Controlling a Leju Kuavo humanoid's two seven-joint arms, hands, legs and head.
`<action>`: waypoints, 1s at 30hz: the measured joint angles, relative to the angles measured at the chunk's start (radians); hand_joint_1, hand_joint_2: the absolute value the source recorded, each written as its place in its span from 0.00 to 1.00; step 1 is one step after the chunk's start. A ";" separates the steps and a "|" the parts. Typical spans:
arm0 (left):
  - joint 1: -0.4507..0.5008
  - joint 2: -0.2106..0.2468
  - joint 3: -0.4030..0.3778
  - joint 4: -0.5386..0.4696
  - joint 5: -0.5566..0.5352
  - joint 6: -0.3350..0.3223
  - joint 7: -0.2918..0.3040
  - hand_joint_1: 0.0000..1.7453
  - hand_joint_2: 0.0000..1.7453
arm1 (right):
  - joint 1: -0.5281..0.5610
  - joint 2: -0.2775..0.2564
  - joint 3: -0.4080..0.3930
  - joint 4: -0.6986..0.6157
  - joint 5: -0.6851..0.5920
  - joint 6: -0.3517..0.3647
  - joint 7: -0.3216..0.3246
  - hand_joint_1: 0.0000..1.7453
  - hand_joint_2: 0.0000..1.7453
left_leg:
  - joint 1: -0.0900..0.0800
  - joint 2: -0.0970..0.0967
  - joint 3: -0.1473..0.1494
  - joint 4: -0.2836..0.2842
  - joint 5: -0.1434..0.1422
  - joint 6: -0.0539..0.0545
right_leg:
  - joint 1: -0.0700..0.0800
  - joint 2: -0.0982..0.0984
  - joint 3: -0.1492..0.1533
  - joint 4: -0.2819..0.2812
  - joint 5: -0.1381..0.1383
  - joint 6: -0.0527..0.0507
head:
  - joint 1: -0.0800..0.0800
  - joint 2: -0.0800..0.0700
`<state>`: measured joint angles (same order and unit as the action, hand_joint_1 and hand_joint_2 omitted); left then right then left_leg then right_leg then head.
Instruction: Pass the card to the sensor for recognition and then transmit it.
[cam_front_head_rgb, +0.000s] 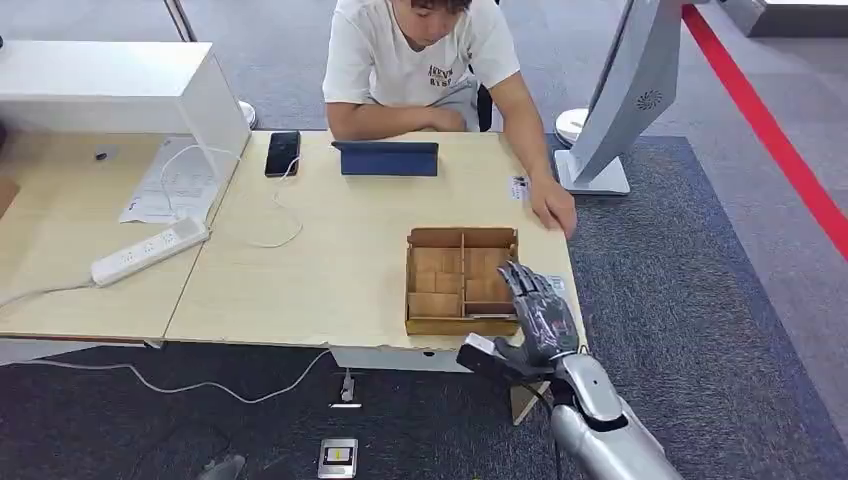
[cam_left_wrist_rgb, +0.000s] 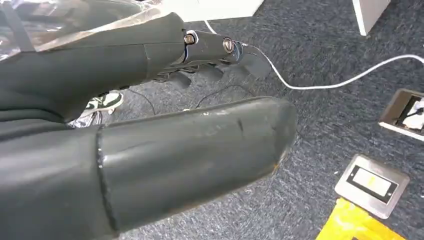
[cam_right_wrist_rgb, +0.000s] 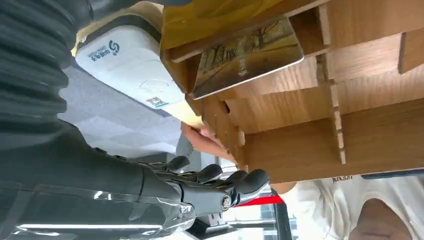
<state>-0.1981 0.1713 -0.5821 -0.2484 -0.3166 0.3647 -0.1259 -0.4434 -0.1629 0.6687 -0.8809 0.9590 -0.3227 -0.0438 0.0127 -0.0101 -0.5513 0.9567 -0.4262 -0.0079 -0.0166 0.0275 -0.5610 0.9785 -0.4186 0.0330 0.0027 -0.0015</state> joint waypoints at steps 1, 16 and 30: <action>-0.001 0.000 0.000 -0.001 0.000 0.000 0.001 0.00 0.00 | -0.006 0.000 0.000 0.010 -0.003 0.000 -0.008 0.00 1.00 | 0.000 0.000 0.000 0.000 0.000 0.000 | 0.000 0.000 0.000 0.000 0.000 0.000 | 0.000 0.000; 0.000 -0.006 -0.001 -0.007 0.006 0.003 -0.005 0.00 0.00 | -0.030 0.018 -0.002 0.081 -0.005 -0.018 -0.003 0.00 1.00 | 0.000 0.000 0.000 0.000 0.000 0.000 | 0.000 0.000 0.000 0.000 0.000 0.000 | 0.000 0.000; 0.003 -0.006 -0.018 -0.013 0.018 0.003 -0.008 0.00 0.00 | -0.027 0.028 -0.002 0.043 -0.001 0.011 0.002 0.00 1.00 | 0.000 0.000 0.000 0.000 0.000 0.000 | 0.000 0.000 0.000 0.000 0.000 0.000 | 0.000 0.000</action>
<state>-0.1952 0.1648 -0.6004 -0.2613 -0.2991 0.3681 -0.1343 -0.4700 -0.1350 0.6664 -0.8377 0.9579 -0.3120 -0.0416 0.0128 -0.0098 -0.5511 0.9567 -0.4262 -0.0080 -0.0165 0.0275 -0.5610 0.9785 -0.4186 0.0330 0.0027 -0.0015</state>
